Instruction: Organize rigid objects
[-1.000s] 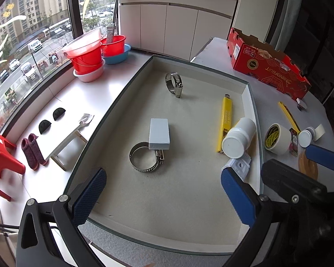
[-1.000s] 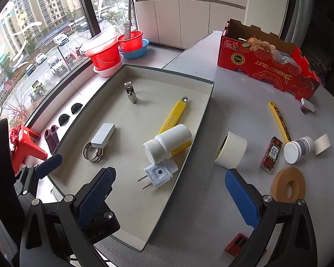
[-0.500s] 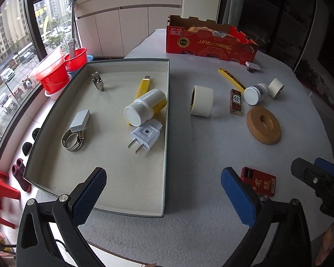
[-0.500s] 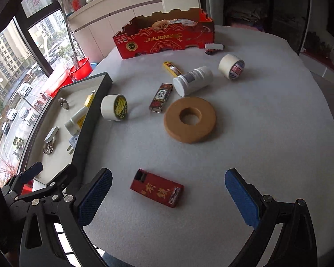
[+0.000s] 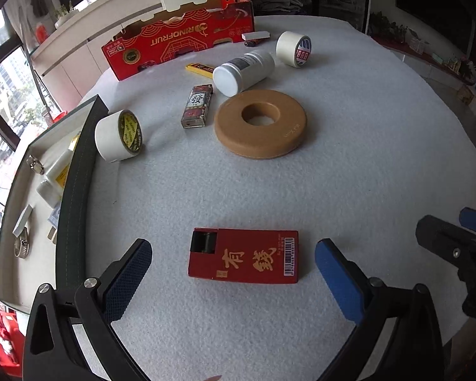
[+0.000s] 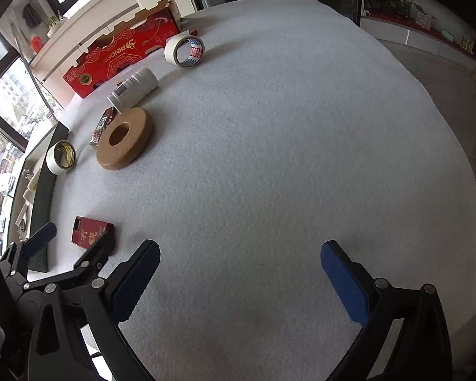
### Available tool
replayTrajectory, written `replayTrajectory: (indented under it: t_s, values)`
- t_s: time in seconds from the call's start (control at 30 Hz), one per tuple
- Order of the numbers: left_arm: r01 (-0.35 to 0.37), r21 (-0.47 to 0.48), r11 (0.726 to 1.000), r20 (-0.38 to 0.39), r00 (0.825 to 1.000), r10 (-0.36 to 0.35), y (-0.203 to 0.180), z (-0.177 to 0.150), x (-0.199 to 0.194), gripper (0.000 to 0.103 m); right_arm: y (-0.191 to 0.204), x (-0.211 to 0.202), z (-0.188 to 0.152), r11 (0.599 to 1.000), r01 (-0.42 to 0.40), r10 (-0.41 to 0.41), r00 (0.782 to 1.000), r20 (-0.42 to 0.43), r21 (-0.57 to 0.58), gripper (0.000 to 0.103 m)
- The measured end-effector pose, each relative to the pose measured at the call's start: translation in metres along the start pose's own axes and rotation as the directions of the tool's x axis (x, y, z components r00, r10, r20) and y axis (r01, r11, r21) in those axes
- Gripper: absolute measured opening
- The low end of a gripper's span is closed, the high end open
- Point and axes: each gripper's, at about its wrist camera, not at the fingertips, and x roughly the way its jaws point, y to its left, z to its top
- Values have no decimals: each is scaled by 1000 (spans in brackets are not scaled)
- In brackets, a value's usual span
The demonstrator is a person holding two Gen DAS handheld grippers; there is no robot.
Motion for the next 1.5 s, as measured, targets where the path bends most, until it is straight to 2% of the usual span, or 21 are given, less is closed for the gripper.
replayTrajectory:
  t_s: [0.13,0.2,0.37,0.47,0.53,0.6,0.67,0.7,0.73,0.87,1.07,1.2,1.3,1.5]
  values:
    - [10,-15,1000,24,1000,-9,-1,-2,4,103,28,13,37,996,-33,33,999,5,-84,102]
    - [28,-22,999,38,999,-27,2,-3,4,103,50,30,53,985,-60,55,998,-31,-160,102]
    - [84,-66,994,62,995,-79,14,-12,4,103,100,67,74,946,-90,73,995,-68,-312,102]
    - [111,-84,990,76,992,-105,21,-16,4,103,128,87,79,907,-126,94,991,-99,-401,102]
    - [113,-73,991,83,991,-107,20,-16,4,103,146,100,79,882,-93,48,993,-108,-461,102]
    - [115,-69,991,75,991,-109,20,-15,4,103,157,106,76,855,-22,-18,997,-72,-518,102]
    - [115,-67,991,70,991,-110,20,-12,5,103,152,104,76,871,-23,-6,998,-57,-491,101]
    - [115,-67,991,70,991,-110,20,-11,6,103,147,100,76,880,-15,-6,999,-41,-475,91]
    - [114,-69,991,69,992,-109,20,-10,6,103,139,98,76,890,5,-28,999,-43,-456,88]
    - [112,-73,991,59,992,-108,16,-3,10,103,89,81,72,932,47,-72,996,-57,-359,88]
    - [106,-90,990,91,991,-98,12,-2,12,103,12,42,31,963,106,-123,991,-55,-249,88]
    - [94,-110,989,101,991,-83,10,-3,11,103,4,33,20,965,119,-125,992,-11,-234,89]
    - [91,-117,989,90,993,-80,10,0,12,103,4,33,21,969,117,-122,992,-8,-218,93]
    - [88,-124,988,92,993,-77,9,0,13,103,2,33,18,966,109,-108,994,18,-236,94]
